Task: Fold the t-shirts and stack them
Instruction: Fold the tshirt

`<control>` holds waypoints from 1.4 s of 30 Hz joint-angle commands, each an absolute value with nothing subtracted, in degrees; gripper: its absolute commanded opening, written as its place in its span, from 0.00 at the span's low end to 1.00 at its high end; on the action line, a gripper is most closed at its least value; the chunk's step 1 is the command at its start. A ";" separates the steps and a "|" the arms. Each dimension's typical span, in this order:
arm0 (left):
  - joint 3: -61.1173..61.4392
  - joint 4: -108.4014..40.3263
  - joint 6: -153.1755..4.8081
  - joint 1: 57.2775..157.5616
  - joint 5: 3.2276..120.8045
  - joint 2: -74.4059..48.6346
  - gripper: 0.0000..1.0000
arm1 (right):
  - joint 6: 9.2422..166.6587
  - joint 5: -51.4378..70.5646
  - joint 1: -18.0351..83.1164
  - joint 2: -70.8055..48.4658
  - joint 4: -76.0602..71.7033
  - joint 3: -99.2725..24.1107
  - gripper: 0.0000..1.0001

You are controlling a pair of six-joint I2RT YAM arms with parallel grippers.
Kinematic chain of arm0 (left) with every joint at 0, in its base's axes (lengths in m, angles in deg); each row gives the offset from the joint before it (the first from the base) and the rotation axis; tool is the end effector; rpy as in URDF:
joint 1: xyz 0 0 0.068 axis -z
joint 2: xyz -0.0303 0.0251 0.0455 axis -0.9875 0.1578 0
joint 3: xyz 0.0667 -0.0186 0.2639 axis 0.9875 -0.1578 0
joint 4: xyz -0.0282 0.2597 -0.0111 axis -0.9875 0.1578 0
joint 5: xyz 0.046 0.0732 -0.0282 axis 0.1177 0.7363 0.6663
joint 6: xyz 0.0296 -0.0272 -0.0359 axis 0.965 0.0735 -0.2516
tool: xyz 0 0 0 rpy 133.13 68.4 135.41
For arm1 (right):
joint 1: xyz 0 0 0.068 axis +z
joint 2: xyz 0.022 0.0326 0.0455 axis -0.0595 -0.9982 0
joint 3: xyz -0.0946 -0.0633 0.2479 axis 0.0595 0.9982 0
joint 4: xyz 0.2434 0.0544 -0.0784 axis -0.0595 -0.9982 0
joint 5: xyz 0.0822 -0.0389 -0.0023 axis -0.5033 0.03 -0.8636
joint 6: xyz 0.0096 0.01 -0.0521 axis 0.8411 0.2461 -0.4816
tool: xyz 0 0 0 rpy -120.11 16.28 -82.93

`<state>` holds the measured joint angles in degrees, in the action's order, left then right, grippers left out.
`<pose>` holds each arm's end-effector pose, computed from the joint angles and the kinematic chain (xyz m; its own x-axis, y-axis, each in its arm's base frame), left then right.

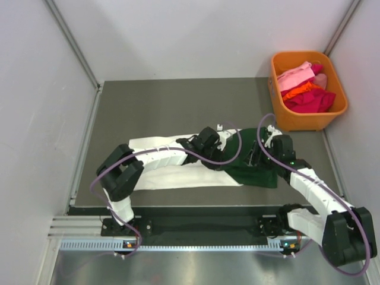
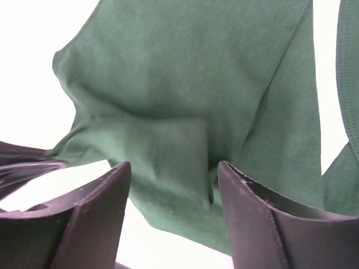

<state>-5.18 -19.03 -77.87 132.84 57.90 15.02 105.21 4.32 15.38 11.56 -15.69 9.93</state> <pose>0.2311 -0.3072 0.1904 -0.6767 0.4468 -0.5852 0.7015 0.6325 -0.3284 0.1952 0.0494 0.1907 -0.7703 0.2431 -0.5895 -0.0481 0.8997 0.4339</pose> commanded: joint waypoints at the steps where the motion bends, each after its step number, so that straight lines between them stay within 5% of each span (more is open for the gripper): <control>1: -3.98 -15.69 -72.72 133.04 60.52 8.74 0.00 | 105.48 6.04 15.19 13.75 -15.56 9.93 0.65; 27: -15.23 -17.25 -68.93 133.04 55.43 5.31 0.00 | 105.22 -8.89 16.33 11.21 -20.58 8.26 0.64; 42: -21.12 -21.30 -74.29 132.08 57.44 -6.98 0.47 | 106.53 -18.48 16.42 -0.85 -7.38 8.78 0.59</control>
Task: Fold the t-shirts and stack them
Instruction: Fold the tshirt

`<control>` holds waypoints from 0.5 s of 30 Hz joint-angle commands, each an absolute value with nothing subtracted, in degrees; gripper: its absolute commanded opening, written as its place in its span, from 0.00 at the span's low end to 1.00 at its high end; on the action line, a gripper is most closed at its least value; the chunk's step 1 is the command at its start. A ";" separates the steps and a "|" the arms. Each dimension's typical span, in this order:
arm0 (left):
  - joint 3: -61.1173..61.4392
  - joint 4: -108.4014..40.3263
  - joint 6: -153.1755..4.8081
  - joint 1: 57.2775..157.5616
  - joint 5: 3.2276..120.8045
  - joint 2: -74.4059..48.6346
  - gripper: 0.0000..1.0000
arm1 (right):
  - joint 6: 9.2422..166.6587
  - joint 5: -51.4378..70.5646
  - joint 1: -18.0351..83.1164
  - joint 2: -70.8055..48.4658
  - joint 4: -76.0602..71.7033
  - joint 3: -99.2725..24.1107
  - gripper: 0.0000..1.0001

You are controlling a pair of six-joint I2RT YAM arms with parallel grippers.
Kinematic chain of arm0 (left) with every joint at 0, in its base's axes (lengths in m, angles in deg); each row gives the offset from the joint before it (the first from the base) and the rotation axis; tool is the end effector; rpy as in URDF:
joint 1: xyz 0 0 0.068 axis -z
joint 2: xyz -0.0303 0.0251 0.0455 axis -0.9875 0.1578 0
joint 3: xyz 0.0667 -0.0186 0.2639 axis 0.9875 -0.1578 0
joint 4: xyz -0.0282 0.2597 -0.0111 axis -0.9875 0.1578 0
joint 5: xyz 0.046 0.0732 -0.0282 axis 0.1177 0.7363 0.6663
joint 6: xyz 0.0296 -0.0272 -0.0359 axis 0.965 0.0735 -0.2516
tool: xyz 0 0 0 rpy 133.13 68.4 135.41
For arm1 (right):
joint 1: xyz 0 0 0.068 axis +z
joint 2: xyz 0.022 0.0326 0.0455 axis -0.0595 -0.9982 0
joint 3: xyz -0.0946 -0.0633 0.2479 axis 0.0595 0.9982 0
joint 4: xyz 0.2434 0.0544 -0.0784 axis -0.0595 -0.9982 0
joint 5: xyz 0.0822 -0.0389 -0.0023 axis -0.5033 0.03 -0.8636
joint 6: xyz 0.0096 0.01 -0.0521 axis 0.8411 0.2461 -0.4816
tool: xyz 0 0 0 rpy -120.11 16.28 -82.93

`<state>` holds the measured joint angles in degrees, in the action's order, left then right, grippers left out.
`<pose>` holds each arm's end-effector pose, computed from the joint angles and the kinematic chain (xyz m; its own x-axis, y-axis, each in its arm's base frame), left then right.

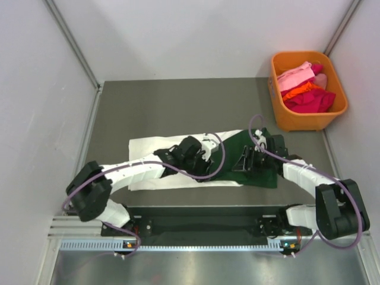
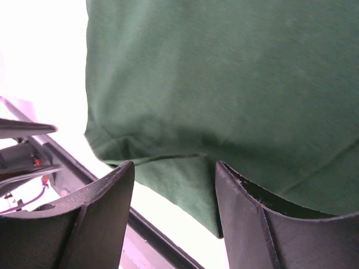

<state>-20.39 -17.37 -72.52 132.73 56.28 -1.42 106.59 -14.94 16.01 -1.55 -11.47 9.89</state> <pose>0.1852 -0.2493 0.2018 -0.6132 0.5094 -0.6038 0.7650 0.5734 -0.2931 0.2086 0.0659 0.1560 -0.9186 0.1675 -0.3580 -0.1119 0.7585 0.6420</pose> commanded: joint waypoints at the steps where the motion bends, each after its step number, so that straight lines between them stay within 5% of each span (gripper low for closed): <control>1: -22.08 -21.39 -75.51 131.55 58.05 -9.08 0.48 | 106.45 -18.74 16.51 -0.23 -7.73 8.96 0.59; 8: -19.63 -13.66 -85.45 127.15 71.84 -15.60 0.49 | 106.62 -21.81 16.68 6.62 -12.04 12.73 0.56; 15: -20.06 -10.14 -89.05 120.65 73.80 -20.35 0.51 | 111.46 -22.97 18.88 17.08 -15.64 16.87 0.54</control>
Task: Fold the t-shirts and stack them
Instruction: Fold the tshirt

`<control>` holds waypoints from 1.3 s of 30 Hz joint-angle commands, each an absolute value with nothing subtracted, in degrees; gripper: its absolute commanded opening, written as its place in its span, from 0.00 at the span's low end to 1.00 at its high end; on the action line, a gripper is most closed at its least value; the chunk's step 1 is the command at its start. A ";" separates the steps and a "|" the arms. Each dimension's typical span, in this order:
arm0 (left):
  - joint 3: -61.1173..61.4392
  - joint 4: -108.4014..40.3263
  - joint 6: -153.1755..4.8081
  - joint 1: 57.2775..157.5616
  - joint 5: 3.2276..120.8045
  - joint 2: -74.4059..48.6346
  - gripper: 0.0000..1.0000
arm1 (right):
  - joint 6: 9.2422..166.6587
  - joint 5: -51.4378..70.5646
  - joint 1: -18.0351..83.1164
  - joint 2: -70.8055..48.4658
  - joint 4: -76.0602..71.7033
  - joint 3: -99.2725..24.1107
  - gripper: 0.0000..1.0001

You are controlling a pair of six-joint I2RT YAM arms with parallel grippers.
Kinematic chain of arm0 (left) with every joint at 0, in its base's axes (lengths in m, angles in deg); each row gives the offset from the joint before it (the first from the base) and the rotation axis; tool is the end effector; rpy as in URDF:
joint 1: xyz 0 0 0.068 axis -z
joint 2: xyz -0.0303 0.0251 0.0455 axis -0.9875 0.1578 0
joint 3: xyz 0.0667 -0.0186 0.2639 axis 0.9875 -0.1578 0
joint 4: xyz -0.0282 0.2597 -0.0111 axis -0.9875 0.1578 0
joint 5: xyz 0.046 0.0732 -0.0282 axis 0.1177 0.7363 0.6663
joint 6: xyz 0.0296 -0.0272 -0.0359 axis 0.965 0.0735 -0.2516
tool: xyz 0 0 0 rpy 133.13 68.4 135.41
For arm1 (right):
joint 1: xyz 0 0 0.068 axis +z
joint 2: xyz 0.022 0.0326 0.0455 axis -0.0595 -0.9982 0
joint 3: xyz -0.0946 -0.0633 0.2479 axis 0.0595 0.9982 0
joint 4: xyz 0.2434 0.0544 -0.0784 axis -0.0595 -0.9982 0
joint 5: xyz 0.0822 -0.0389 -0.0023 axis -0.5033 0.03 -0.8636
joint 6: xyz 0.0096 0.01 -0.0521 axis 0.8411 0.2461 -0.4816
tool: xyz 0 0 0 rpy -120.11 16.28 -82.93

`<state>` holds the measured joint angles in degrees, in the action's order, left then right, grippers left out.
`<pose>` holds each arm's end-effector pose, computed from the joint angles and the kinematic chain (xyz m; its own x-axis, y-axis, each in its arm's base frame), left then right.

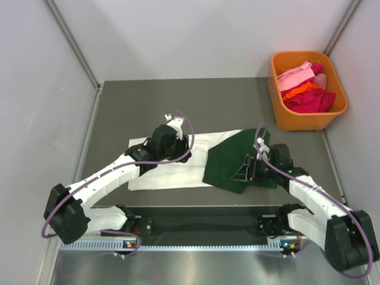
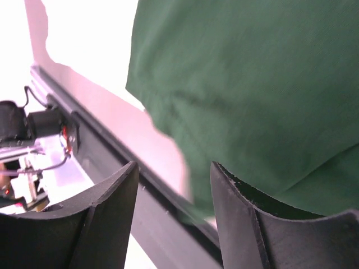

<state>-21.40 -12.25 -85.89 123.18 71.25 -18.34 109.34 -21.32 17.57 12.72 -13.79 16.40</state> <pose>0.1971 -0.1783 0.2680 -0.6900 0.0930 -0.7178 0.4245 0.8552 -0.2973 0.1689 0.0654 0.1664 -0.9148 0.1505 -0.3747 -0.1873 0.6639 0.7240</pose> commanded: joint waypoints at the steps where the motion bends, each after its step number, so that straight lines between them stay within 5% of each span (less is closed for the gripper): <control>1: -20.15 -9.79 -89.23 120.04 73.36 -20.35 0.51 | 111.72 -22.79 18.97 18.22 -16.43 16.96 0.55; 8: -20.24 -8.12 -90.90 118.71 75.81 -20.79 0.50 | 111.37 -17.79 19.15 24.03 -22.93 14.60 0.56; 12: -21.03 -6.71 -92.13 116.70 78.44 -21.49 0.51 | 111.54 -4.47 19.06 23.86 -25.75 12.31 0.61; 22: -24.81 -5.83 -93.71 113.62 91.63 -24.22 0.51 | 110.41 14.47 15.56 14.64 -21.89 3.53 0.52; 39: -36.23 -11.28 -105.93 90.77 89.61 -33.36 0.45 | 111.63 5.69 5.87 -9.10 -6.07 -1.67 0.40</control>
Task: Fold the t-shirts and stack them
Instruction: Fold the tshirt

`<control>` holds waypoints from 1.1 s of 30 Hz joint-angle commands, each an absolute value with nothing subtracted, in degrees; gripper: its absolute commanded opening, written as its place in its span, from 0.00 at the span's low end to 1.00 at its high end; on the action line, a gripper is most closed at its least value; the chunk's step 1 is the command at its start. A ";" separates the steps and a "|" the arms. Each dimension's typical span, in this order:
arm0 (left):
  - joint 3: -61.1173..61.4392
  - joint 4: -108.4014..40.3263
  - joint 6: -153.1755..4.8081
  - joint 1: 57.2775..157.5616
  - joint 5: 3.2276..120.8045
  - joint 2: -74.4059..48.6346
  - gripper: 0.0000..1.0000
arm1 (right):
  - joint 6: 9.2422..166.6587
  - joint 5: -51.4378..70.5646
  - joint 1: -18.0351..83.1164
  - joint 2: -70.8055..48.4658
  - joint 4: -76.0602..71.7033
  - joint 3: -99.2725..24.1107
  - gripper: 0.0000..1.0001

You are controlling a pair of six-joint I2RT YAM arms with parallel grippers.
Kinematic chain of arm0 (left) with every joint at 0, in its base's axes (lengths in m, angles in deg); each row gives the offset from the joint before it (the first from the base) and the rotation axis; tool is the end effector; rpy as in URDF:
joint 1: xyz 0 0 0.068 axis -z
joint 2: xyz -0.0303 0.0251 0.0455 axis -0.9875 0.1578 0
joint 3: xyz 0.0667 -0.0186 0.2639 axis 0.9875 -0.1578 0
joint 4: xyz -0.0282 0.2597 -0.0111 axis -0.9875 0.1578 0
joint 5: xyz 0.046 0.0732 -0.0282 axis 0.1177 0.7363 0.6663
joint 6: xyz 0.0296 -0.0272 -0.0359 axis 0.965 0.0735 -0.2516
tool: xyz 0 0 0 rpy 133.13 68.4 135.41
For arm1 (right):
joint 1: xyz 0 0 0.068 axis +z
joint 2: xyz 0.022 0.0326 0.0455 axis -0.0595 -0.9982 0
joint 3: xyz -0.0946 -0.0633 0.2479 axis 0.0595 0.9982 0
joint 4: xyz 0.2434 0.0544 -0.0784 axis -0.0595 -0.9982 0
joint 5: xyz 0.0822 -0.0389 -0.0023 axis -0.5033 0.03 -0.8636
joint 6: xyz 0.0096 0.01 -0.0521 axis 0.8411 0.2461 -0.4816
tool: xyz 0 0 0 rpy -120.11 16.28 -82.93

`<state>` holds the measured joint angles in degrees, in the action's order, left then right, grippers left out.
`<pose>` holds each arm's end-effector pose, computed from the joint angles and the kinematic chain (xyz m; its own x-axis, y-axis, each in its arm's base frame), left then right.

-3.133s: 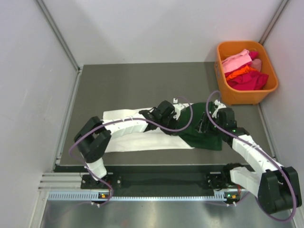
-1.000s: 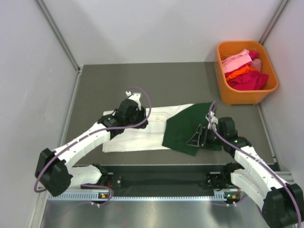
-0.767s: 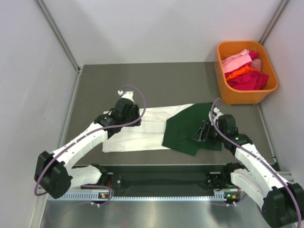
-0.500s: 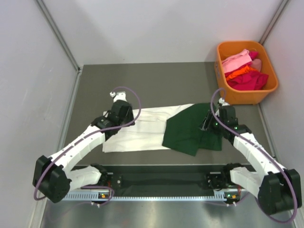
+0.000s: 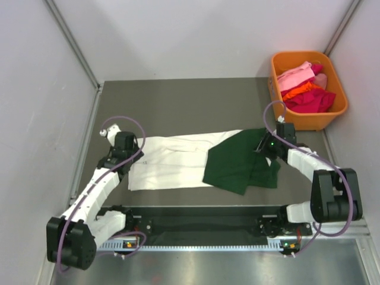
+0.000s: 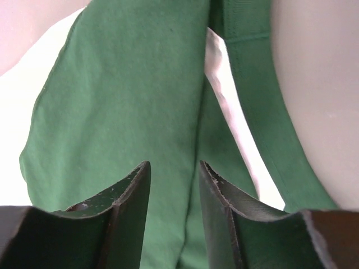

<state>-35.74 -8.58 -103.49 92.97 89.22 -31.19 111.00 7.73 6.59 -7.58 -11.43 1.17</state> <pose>0.2021 -0.0313 0.2291 -0.4956 -0.5272 -0.6902 -0.4689 0.8314 -0.2983 0.2567 0.0200 0.1731 -0.7471 0.4504 -0.4889 0.2453 0.8704 0.4270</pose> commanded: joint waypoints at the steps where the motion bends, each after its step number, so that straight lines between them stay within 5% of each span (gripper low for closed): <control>1: -36.06 -10.06 -106.63 89.20 89.87 -34.32 0.45 | 111.72 5.95 5.87 -10.32 -5.28 -1.93 0.40; 13: -34.74 -7.06 -107.25 87.51 91.81 -37.40 0.45 | 111.90 8.86 5.79 -15.51 -2.02 -2.20 0.38; 21: -35.09 -7.76 -106.99 87.51 91.11 -36.26 0.44 | 111.55 8.94 5.70 -14.65 -2.37 -1.94 0.00; 33: -37.38 -9.43 -106.64 87.51 92.34 -34.68 0.44 | 111.46 10.79 1.39 -5.15 -4.05 3.07 0.00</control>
